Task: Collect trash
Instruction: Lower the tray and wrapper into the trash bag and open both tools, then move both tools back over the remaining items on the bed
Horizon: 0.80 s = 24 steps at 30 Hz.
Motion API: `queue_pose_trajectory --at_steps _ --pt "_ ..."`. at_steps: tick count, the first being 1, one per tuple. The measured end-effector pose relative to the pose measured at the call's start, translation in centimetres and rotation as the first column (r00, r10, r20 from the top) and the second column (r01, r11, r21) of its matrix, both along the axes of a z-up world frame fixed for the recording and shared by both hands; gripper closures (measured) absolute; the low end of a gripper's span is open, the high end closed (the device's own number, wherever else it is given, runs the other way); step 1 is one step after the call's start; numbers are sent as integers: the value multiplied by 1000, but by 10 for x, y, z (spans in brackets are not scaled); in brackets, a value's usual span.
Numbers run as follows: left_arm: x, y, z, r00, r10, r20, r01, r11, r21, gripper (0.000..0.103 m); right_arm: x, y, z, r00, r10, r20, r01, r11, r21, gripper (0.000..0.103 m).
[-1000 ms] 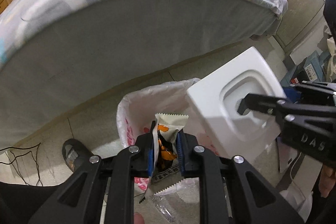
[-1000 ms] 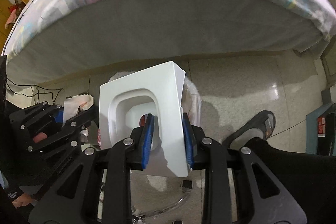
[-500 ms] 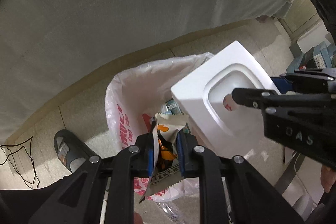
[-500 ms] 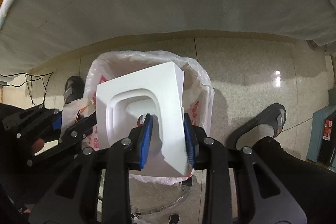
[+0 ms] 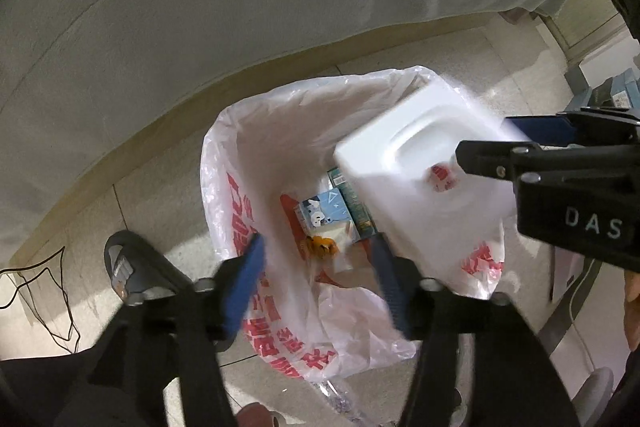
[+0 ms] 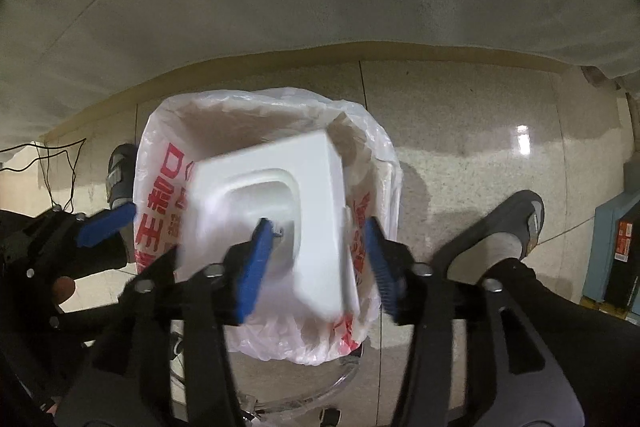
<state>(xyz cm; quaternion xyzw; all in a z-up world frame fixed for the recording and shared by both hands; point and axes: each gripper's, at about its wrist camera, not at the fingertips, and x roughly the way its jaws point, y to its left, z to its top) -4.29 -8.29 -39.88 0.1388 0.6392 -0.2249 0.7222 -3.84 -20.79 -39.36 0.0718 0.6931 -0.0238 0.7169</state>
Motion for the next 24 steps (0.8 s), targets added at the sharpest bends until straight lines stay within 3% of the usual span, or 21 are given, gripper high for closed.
queue_pose_trajectory --at_steps 4,14,24 --pt "0 1 3 1000 5 12 -5 1000 3 33 -1 -2 0 1000 -15 -6 15 1000 0 42" --pt "3 6 20 998 38 45 -38 999 -12 32 -6 -14 14 997 -75 9 75 997 4 41" --pt "10 17 82 982 114 149 -95 987 -128 29 -19 -37 76 986 -136 101 135 991 18 36"
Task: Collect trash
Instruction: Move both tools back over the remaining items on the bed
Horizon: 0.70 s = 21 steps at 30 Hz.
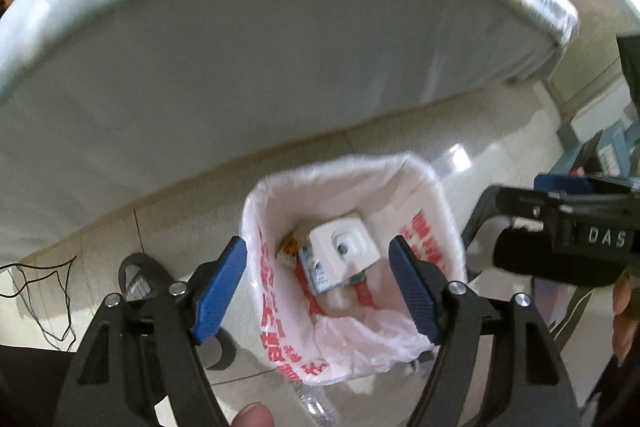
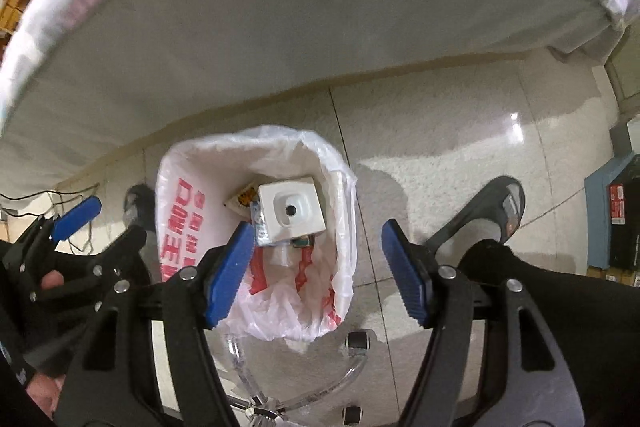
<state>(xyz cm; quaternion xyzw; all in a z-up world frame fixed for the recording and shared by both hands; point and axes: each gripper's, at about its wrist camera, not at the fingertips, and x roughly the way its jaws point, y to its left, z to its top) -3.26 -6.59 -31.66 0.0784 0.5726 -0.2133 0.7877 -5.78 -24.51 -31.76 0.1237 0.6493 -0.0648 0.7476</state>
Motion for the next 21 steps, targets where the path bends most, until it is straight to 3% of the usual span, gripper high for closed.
queue_pose_trajectory --at_steps 4,8,11,17,21 --pt "5 3 34 997 28 70 -27 999 -23 15 -5 -9 34 998 -12 66 11 1000 24 30" --pt "10 10 70 992 57 116 -51 997 -61 12 -8 -11 75 990 16 142 -19 1000 24 30" --pt "18 19 97 984 98 151 -87 993 -79 8 -8 -11 106 979 47 197 -47 999 -3 22" --pt "60 42 163 956 215 199 -191 972 -134 8 13 -17 183 942 102 319 -90 995 -50 20" --pt "95 45 210 934 240 264 -211 968 -132 8 42 -20 231 909 144 392 -119 989 -89 16"
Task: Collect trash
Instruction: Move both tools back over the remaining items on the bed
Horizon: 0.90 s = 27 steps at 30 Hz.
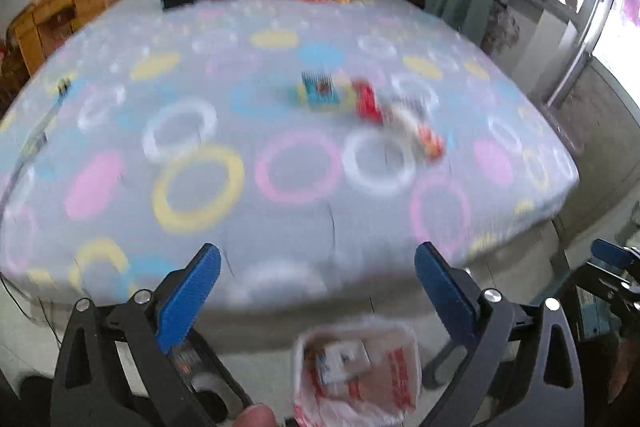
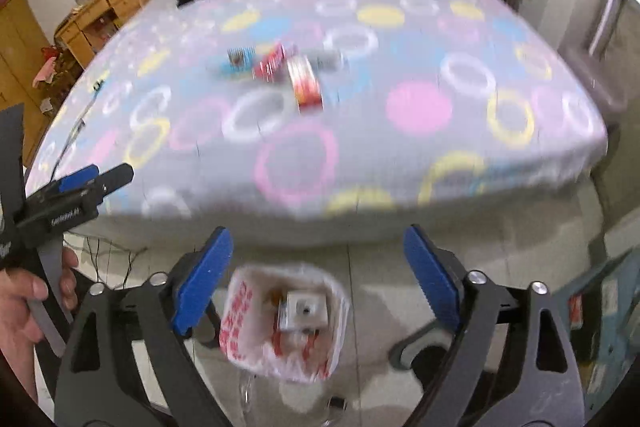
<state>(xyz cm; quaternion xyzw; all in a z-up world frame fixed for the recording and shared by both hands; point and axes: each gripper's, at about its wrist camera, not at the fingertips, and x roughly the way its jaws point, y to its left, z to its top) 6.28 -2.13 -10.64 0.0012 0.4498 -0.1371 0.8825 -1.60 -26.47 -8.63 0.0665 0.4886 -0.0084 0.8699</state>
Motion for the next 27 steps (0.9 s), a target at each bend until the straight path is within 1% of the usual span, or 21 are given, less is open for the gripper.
queue_pose_trajectory --at_steps 3,5,7,10,13,17,21,27 --pt "27 -2 27 999 11 52 -12 999 31 8 24 0 26 999 17 43 -16 1000 -19 16" --pt "47 -5 41 998 22 64 -25 999 44 8 38 2 39 998 25 66 -23 999 -27 16" --pt "60 -8 47 997 25 71 -29 998 51 8 51 3 48 996 36 83 -33 999 -35 12" --pt "81 -16 52 997 27 75 -32 997 66 8 69 8 62 993 55 108 -50 998 -44 11" --pt "102 -24 50 998 32 55 -36 996 77 8 88 13 72 991 74 113 -67 996 -64 11" --pt "132 -35 41 998 53 19 -54 994 98 8 110 20 78 989 109 95 -101 991 -88 11" --pt "155 -44 32 998 61 -1 -60 992 115 8 129 24 74 989 137 55 -132 988 -79 11" --pt "187 -59 6 998 57 -33 -51 987 156 8 156 22 63 989 149 7 -147 985 -91 11"
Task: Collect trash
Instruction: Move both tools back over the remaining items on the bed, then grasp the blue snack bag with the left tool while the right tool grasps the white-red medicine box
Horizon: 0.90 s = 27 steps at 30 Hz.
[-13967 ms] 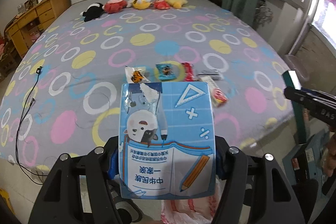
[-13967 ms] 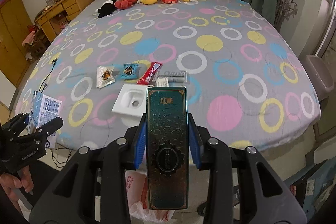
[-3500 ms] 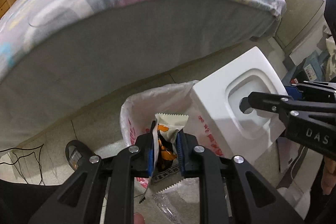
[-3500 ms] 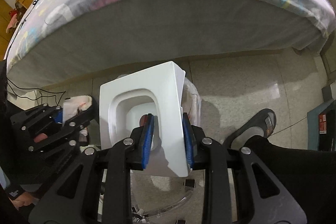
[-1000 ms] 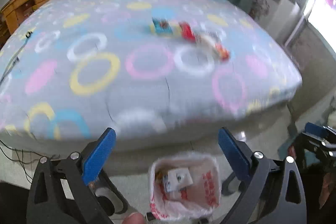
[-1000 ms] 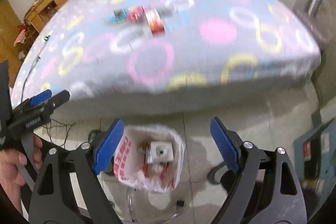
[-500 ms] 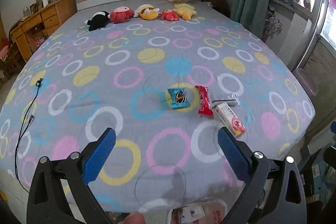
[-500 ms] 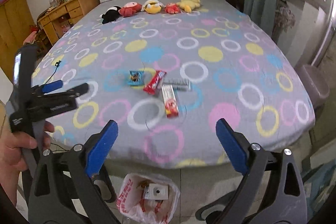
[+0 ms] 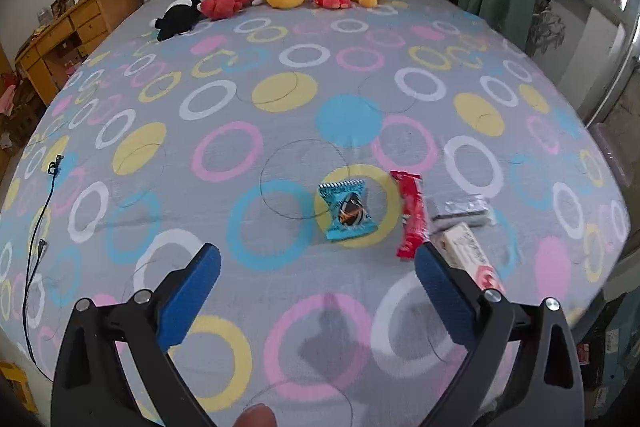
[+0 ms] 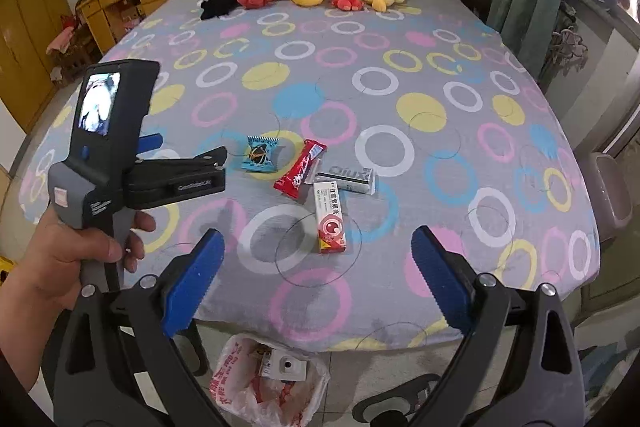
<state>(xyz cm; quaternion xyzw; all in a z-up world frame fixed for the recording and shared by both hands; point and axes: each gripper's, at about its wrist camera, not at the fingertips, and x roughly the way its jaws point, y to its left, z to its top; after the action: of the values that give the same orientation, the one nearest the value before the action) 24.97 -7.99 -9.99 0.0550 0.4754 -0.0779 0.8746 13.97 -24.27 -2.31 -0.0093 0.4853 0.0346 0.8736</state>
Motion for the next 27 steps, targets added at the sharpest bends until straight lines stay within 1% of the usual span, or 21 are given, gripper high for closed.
queue_pose_trajectory --at_steps 2,4,7,11,14,17,20,24,27 --pt "11 -3 -11 1000 6 -19 -6 1000 12 8 8 -2 -6 1000 -2 -19 3 1000 21 11" --pt "18 -5 -20 999 7 -36 -6 1000 9 8 17 -6 -14 999 -6 -38 8 999 44 11" --pt "33 -8 -34 998 10 -59 -9 1000 27 8 31 -7 -29 998 -14 -66 16 1000 24 11" --pt "52 -11 -52 996 21 -90 -18 999 32 8 48 -7 -49 995 -12 -101 13 1000 9 11" --pt "62 -18 -62 996 17 -87 -12 998 57 8 60 -7 -63 993 -17 -118 17 1000 3 11" --pt "72 -23 -73 994 13 -106 -7 999 53 8 72 -8 -77 990 -18 -139 21 1000 17 11" --pt "81 -27 -83 993 15 -113 -7 998 70 8 83 -7 -92 987 -14 -160 16 1000 10 11" --pt "91 -26 -94 990 32 -134 -25 998 53 8 93 -11 -108 984 -27 -177 28 1000 7 11" --pt "95 -27 -100 991 26 -131 -16 997 79 8 101 -13 -121 979 -34 -201 35 999 0 11"
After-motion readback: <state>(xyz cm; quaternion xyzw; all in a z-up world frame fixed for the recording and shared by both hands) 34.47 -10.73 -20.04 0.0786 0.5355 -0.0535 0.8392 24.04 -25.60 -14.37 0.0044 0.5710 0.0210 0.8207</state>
